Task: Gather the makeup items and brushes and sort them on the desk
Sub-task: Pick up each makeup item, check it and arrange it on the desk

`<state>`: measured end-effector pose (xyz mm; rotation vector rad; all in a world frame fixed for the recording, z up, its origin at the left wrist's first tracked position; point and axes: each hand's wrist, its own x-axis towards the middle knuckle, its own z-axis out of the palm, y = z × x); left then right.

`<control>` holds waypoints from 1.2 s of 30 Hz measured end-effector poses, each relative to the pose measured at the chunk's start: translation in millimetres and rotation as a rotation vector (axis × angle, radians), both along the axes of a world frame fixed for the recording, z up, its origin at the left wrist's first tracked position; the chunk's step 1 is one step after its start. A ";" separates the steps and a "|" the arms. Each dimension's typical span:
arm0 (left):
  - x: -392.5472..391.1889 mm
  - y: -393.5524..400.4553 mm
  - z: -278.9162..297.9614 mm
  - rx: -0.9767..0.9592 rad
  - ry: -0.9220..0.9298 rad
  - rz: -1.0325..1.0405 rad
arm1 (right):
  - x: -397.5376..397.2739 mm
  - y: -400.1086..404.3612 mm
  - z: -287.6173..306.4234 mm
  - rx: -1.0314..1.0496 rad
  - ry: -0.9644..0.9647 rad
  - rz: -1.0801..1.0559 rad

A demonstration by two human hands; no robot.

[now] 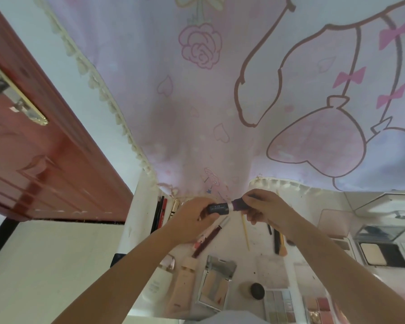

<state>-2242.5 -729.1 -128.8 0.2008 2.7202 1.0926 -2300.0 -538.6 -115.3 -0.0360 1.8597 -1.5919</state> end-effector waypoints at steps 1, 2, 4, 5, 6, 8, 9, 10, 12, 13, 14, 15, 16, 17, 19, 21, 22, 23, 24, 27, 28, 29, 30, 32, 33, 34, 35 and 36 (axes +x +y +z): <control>0.1 -1.4 0.3 -0.006 -0.020 -0.001 | 1.5 -5.1 -2.0 -0.012 -0.027 0.029; 0.4 -3.2 0.2 -0.007 -0.049 0.006 | 2.8 -10.5 -4.5 -0.021 -0.051 0.060; 2.0 -7.3 0.4 0.018 -0.136 0.035 | 3.9 -21.8 -9.8 -0.027 -0.091 0.117; 3.4 -9.9 0.7 0.027 -0.175 0.043 | 3.8 -27.5 -12.7 -0.023 -0.113 0.131; 4.8 -12.9 0.6 0.028 -0.202 0.048 | 3.6 -32.7 -15.6 -0.018 -0.137 0.134; 6.5 -18.8 -0.5 0.014 -0.217 0.054 | 2.6 -41.2 -19.8 -0.007 -0.182 0.134; 6.9 -21.3 -1.7 -0.001 -0.210 0.049 | 1.8 -44.7 -21.1 -0.011 -0.201 0.141; 7.2 -23.6 -3.5 -0.019 -0.198 0.043 | 0.8 -47.4 -22.3 -0.023 -0.219 0.150; 7.3 -27.0 -7.4 -0.053 -0.164 0.036 | -1.8 -51.1 -24.8 -0.048 -0.246 0.172; 7.4 -28.3 -9.3 -0.070 -0.143 0.043 | -3.0 -52.1 -25.8 -0.053 -0.252 0.188; 7.6 -29.0 -11.2 -0.089 -0.127 0.057 | -3.8 -52.9 -27.2 -0.051 -0.252 0.206; 7.9 -29.4 -13.7 -0.110 -0.114 0.069 | -4.5 -53.8 -29.2 -0.049 -0.250 0.222; 8.1 -28.9 -16.5 -0.129 -0.108 0.075 | -5.0 -54.8 -31.5 -0.045 -0.249 0.235; 8.1 -28.0 -19.3 -0.146 -0.103 0.076 | -5.2 -55.7 -33.4 -0.041 -0.247 0.245; 8.0 -25.6 -24.2 -0.180 -0.084 0.077 | -5.9 -57.9 -37.5 -0.031 -0.254 0.257; 7.3 -24.8 -28.6 -0.219 -0.059 0.073 | -6.7 -59.8 -42.1 -0.017 -0.256 0.262; 6.9 -24.8 -30.7 -0.238 -0.045 0.070 | -6.8 -60.0 -44.1 -0.008 -0.256 0.264; 6.7 -25.1 -32.8 -0.256 -0.036 0.070 | -6.9 -60.0 -46.3 -0.003 -0.260 0.270; 6.6 -25.7 -34.3 -0.269 -0.031 0.072 | -7.0 -59.8 -49.2 0.001 -0.267 0.272; 4.9 -33.2 -37.7 -0.325 -0.038 0.097 | -10.0 -59.3 -57.6 0.093 -0.223 0.249; 3.7 -38.2 -38.4 -0.357 -0.048 0.107 | -11.8 -57.9 -62.0 0.189 -0.144 0.248; 2.3 -44.1 -39.0 -0.401 -0.062 0.110 | -13.8 -55.0 -68.8 0.310 -0.027 0.252; 0.8 -50.2 -39.2 -0.454 -0.078 0.104 | -15.0 -50.7 -75.7 0.422 0.103 0.266; -1.9 -59.2 -37.4 -0.577 -0.122 0.077 | -13.4 -38.3 -92.4 0.613 0.329 0.303; -3.0 -61.2 -35.7 -0.643 -0.150 0.053 | -10.3 -31.0 -103.1 0.692 0.428 0.333; -4.3 -61.1 -33.9 -0.708 -0.176 0.020 | -6.3 -24.0 -113.7 0.754 0.509 0.382; -5.8 -59.2 -33.6 -0.776 -0.198 -0.022 | -1.5 -18.5 -123.2 0.802 0.574 0.429; -7.7 -56.1 -34.2 -0.844 -0.215 -0.066 | 3.9 -14.8 -130.7 0.824 0.635 0.457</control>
